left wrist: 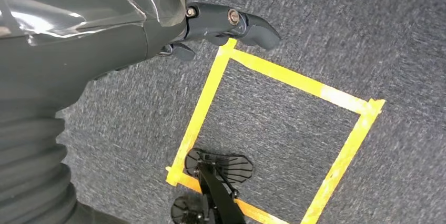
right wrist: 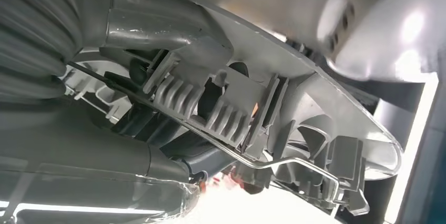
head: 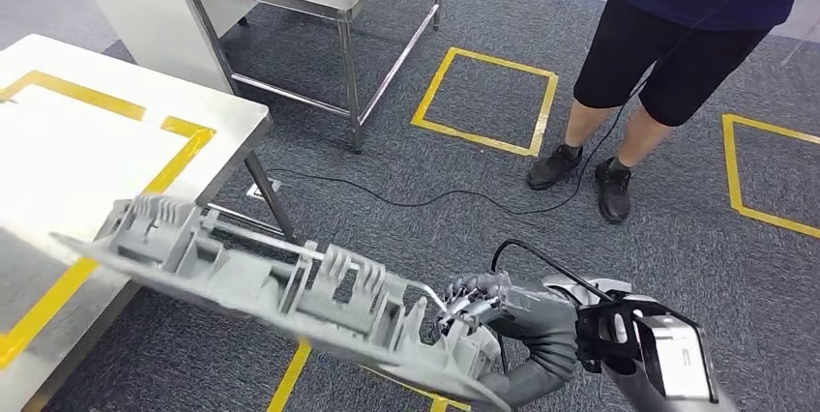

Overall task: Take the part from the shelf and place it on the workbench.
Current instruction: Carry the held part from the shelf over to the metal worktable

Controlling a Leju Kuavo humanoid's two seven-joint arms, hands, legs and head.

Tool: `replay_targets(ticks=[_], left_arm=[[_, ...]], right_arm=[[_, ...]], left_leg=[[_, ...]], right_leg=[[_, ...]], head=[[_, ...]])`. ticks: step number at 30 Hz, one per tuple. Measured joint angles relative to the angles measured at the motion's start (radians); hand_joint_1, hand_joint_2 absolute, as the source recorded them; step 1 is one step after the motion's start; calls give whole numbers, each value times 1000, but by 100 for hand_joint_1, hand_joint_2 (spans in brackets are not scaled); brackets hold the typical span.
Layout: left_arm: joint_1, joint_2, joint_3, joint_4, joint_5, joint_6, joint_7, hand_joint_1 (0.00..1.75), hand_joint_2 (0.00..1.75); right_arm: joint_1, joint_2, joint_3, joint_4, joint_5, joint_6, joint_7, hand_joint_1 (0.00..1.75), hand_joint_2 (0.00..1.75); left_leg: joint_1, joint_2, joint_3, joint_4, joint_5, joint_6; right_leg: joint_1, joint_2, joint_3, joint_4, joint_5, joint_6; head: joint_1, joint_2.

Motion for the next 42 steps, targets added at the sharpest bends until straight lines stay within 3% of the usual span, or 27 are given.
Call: replay_targets(ticks=[1,2,4,6,10,12,14,15,16,17,20,22,24,26,28,30,31,32,34,35,37,39,40,42], left_arm=[[0,0,0,1,2,0,0,0,175],[0,0,0,1,4,0,1,0,175],[1,0,0,1,10,0,3,0,175],[1,0,0,1,14,0,5,0,175],[4,0,1,0,12,1,5,0,175],[4,2,1,-1,4,2,3,0,175],[3,3,1,-1,-4,2,-1,0,175],[3,3,1,-1,-7,2,-2,0,175],[3,2,1,-1,-8,2,-3,0,175],[3,3,1,-1,-9,2,-4,0,175],[1,4,1,-2,-9,2,-7,0,175],[0,5,0,-3,-10,1,-9,0,175],[0,6,1,-5,-10,1,-10,0,175],[-1,5,1,-8,-11,0,-10,0,175],[-2,4,0,-9,-13,-2,-11,0,175],[-3,3,0,-9,-16,-3,-12,0,175],[-3,3,0,-9,-17,-3,-12,0,175],[-3,3,0,-9,-17,-3,-12,0,175],[-3,3,0,-9,-13,-3,-10,0,175],[-3,3,0,-9,-10,-3,-6,0,175],[-1,3,0,-9,2,-2,4,0,175],[1,3,1,-9,12,1,17,0,175],[3,2,1,-9,16,3,23,0,175],[3,2,1,-10,25,8,37,0,175]], right_arm=[[0,-1,1,10,-28,-10,11,175,175],[0,-2,0,16,-50,-19,20,175,175],[0,-3,-4,23,-80,-34,38,175,175],[1,-4,-8,25,-91,-43,53,175,175],[1,-3,-10,26,-91,-46,74,175,175],[0,-3,-10,26,-75,-45,82,175,175],[-1,-4,-9,26,-58,-41,84,175,175],[-1,-5,-8,26,-52,-38,83,175,175],[-1,-5,-6,26,-47,-34,83,175,175],[-2,-6,-4,26,-44,-32,82,175,175],[-11,-6,-1,26,-36,-31,79,175,175],[-18,-7,0,26,-35,-30,78,175,175],[-24,-7,1,26,-33,-28,77,175,175],[-31,-8,2,26,-32,-26,75,175,175],[-34,-11,4,27,-31,-24,73,175,175],[-35,-14,8,29,-29,-19,70,175,175],[-35,-15,10,30,-26,-16,68,175,175],[-36,-16,13,30,-23,-14,66,175,175],[-39,-17,18,31,-17,-12,63,175,175],[-41,-18,20,31,-15,-12,61,175,175],[-46,-18,25,33,-12,-11,55,175,175],[-50,-17,28,33,-9,-9,47,175,175],[-53,-16,29,34,-8,-8,44,175,175],[-58,-14,31,33,-5,-5,40,175,175]], left_leg=[[0,-7,1,0,-1,0],[1,-13,2,1,-2,-2],[0,-24,2,7,-7,-10],[-4,-30,-2,15,-13,-20],[0,-26,-12,30,-27,-34],[3,-7,-48,107,-73,-43],[4,6,-113,243,-134,-48],[4,8,-139,294,-149,-49],[4,9,-149,309,-145,-48],[3,11,-138,284,-123,-45],[-7,53,-37,82,-35,-28],[-16,69,-12,26,-26,-19],[-16,52,-8,19,-22,-10],[-11,34,3,6,-10,1],[-7,16,7,-1,-4,7],[-6,-5,6,0,-3,8],[-6,-17,5,0,-3,8],[-6,-29,6,2,-3,8],[-4,-54,5,8,-7,2],[-5,-64,3,14,-9,-3],[-6,-79,-7,21,-12,-13],[-4,-89,-13,22,-11,-22],[-4,-80,-17,27,-15,-27],[-5,-38,-41,79,-47,-37]], right_leg=[[-1,1,-7,1,9,7],[-4,1,7,-40,33,17],[-7,3,69,-182,95,30],[-7,5,107,-265,127,22],[-5,1,110,-273,132,-7],[-7,-6,112,-275,132,-17],[-4,-15,112,-275,130,-22],[-2,-20,113,-275,130,-23],[0,-26,113,-275,129,-23],[1,-33,115,-275,128,-24],[8,-51,121,-275,125,-23],[12,-63,123,-276,122,-18],[12,-76,125,-277,120,-10],[10,-57,115,-251,104,-5],[6,-19,69,-147,56,-8],[5,-4,9,-23,12,-8],[4,-2,-5,2,9,-3],[1,0,3,-17,23,6],[-7,17,65,-150,79,25],[-9,30,96,-215,102,28],[-8,45,122,-269,118,18],[-5,34,122,-268,120,3],[-6,27,123,-269,120,-3],[-9,11,127,-272,118,-15]], head=[[0,0],[0,0],[0,0],[0,0],[-1,0],[-5,0],[-9,0],[-9,0],[-9,0],[-9,0],[-8,0],[-8,0],[-8,0],[-6,0],[-2,0],[-1,0],[-1,0],[-1,0],[0,0],[1,0],[1,0],[1,0],[0,0],[-5,0]])
